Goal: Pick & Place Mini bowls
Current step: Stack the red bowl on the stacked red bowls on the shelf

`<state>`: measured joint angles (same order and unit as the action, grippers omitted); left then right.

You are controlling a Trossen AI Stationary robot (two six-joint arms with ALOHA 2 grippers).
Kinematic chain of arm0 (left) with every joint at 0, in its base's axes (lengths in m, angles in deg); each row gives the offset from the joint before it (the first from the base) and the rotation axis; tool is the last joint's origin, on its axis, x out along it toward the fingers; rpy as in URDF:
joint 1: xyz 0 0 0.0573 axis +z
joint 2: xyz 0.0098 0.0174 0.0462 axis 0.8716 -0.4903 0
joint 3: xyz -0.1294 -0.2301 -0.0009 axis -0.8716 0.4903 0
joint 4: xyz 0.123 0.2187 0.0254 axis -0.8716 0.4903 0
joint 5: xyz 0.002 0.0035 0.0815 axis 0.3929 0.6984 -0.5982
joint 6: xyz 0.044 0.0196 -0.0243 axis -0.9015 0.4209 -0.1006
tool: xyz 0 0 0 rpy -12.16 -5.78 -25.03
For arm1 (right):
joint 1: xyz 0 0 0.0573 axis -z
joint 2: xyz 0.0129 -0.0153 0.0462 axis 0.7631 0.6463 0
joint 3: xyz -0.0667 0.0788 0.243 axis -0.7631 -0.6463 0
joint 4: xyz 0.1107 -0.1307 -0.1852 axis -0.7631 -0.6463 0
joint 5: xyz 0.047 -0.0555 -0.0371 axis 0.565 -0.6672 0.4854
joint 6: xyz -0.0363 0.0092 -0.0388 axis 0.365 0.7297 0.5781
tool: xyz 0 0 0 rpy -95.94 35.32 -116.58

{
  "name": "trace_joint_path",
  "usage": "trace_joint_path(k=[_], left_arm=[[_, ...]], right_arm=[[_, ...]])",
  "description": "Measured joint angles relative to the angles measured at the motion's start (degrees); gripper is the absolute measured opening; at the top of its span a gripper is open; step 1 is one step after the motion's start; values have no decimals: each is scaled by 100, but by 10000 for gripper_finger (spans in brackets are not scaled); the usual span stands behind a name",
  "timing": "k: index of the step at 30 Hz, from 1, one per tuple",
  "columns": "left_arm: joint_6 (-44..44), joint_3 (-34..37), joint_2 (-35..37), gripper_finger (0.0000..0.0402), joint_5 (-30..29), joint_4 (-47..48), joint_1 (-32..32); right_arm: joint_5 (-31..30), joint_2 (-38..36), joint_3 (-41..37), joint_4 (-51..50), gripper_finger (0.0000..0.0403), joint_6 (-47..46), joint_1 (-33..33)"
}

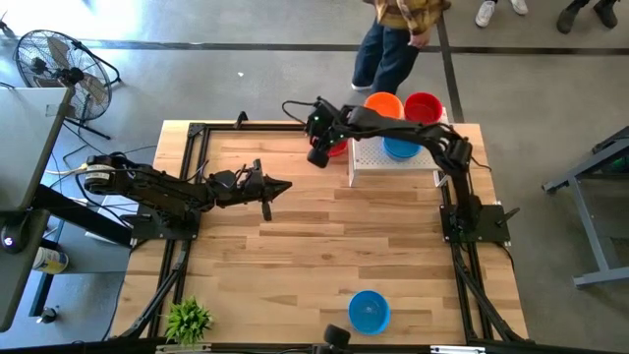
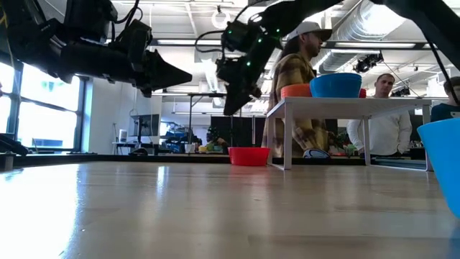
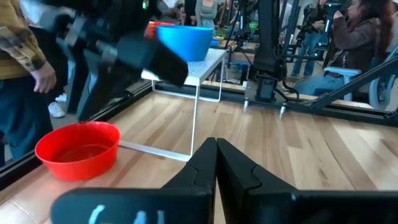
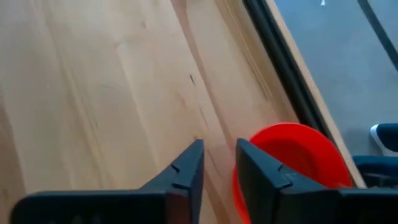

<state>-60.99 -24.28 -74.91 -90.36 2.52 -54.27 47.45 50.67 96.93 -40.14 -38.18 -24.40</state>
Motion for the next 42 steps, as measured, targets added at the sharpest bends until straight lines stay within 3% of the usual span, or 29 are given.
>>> trace_joint_path(k=[8,15,28,35,42], left_arm=[[-9,0,0,2,153,4,-2],[-9,0,2,2,153,7,0],[6,0,2,2,164,-9,0],[9,0,4,2,163,-27,0],[11,2,4,2,162,-30,-1]], right_arm=[[-320,463,0,158,143,-284,15],[-469,725,2,249,157,-501,54],[-851,1063,2,360,128,-584,119],[-408,1074,4,403,83,-602,168],[-337,1168,4,341,44,-593,162]])
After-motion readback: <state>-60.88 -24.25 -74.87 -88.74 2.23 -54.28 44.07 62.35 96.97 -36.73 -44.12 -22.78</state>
